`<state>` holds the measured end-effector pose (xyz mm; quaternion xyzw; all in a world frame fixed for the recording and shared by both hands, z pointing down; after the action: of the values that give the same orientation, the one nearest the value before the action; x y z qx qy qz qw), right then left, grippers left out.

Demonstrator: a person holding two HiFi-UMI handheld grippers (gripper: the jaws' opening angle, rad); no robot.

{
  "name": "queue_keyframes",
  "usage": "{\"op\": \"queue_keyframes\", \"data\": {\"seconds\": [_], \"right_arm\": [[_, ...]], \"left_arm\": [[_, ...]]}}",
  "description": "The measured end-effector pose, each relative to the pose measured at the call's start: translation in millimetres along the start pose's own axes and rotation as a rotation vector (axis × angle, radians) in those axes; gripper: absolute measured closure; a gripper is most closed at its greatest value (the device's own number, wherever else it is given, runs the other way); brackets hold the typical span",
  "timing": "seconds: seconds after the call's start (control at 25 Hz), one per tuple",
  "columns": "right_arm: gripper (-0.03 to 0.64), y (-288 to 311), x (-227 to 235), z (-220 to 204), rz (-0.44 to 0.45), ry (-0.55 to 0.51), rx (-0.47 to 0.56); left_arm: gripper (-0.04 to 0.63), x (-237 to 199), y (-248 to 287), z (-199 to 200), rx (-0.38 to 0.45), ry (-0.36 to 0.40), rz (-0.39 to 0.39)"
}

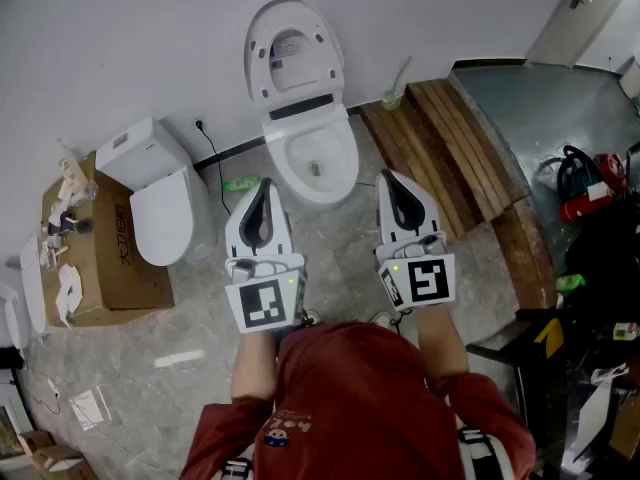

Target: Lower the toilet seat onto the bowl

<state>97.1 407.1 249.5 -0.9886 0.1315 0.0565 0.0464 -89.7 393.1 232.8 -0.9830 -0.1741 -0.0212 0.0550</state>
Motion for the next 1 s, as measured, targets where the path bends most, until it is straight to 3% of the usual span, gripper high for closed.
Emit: {"op": "queue_keyframes", "data": {"seconds": [0.72,1.0], "right_arm": [[0.603,33.0,-85.1,-0.6,-0.033,-0.029,-0.031],[0.603,45.5,-85.5,-10.5,-0.037,-0.012,-0.057]], "left_arm": [[0.583,-79.6,-18.8,-9.7,0.008,-0.017,-0.044],[0.583,-90.7,-6.7,-18.9,-0.008,-0.034,-0.051]]}}
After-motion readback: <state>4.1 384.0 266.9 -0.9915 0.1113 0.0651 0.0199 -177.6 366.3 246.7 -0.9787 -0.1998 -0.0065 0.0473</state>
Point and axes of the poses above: the fingertips, and each gripper's own axes: y forward along the fingers, x to its right, z out of its top, the point moved 4 cm from there along -y, backward along the fingers, and after that the axes turned 6 degrees about -x, right-handed, at the moved point
